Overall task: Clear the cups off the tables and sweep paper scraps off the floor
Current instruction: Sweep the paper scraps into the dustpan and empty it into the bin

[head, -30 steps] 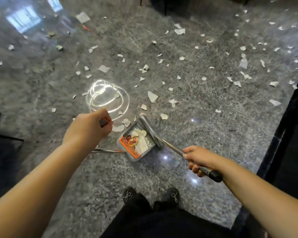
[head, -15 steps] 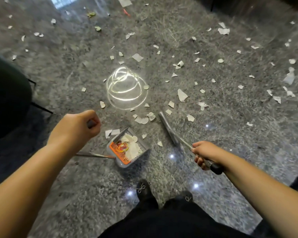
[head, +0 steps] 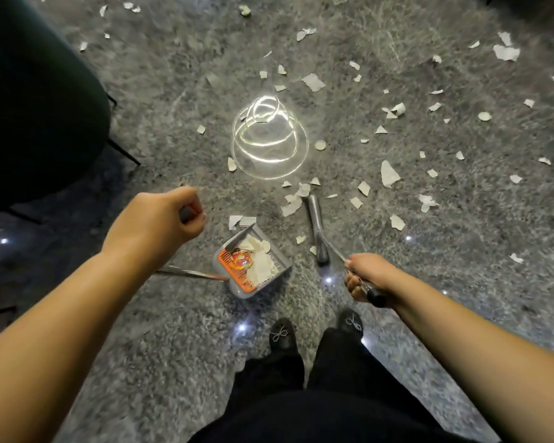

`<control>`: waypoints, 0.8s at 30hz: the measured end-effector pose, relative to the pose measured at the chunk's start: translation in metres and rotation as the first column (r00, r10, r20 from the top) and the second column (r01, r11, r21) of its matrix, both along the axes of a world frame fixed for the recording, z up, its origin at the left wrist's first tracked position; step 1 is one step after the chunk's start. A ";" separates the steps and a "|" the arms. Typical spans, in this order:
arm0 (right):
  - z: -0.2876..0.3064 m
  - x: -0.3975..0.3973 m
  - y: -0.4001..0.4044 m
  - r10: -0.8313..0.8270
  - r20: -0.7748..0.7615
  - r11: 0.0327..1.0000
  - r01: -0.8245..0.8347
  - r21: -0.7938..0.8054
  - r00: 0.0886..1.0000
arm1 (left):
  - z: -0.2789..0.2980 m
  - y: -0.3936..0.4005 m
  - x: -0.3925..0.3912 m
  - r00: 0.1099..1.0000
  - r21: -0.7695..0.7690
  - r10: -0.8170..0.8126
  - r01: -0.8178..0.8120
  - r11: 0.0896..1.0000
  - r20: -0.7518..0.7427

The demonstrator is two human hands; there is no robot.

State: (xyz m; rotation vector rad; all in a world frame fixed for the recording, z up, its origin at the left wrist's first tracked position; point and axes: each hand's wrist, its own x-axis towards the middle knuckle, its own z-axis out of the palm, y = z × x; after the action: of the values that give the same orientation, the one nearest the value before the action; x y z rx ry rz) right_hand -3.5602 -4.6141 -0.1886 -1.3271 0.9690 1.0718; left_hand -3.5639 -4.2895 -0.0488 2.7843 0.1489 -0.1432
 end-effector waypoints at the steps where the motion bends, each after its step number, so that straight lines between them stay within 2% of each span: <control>1: 0.001 0.007 0.006 0.004 -0.002 1.000 -0.004 0.020 1.000 | -0.001 0.001 0.000 1.000 -0.009 0.023 -0.023 1.000 -0.009; 6: 0.010 0.043 0.015 0.035 -0.015 0.996 -0.034 0.081 0.999 | -0.004 -0.002 0.001 0.993 -0.028 0.112 -0.112 0.993 -0.022; 9: 0.019 0.063 0.012 0.108 0.014 0.991 -0.109 0.071 0.994 | -0.003 -0.006 0.004 0.984 -0.034 0.176 -0.177 0.984 -0.025; 15: 0.036 0.109 -0.008 0.266 0.100 0.964 -0.266 -0.009 0.959 | 0.002 -0.011 0.011 0.962 -0.035 0.275 -0.275 0.961 -0.010; 24: 0.032 0.195 -0.018 0.476 0.118 0.877 -0.460 -0.140 0.871 | -0.001 -0.010 0.006 0.918 0.009 0.395 -0.395 0.918 -0.008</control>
State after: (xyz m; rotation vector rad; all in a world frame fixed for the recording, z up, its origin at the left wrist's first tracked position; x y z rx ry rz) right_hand -3.3648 -4.6317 -0.1570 -1.7636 0.6069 1.2718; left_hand -3.5582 -4.2995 -0.0497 2.6934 0.7096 -0.0537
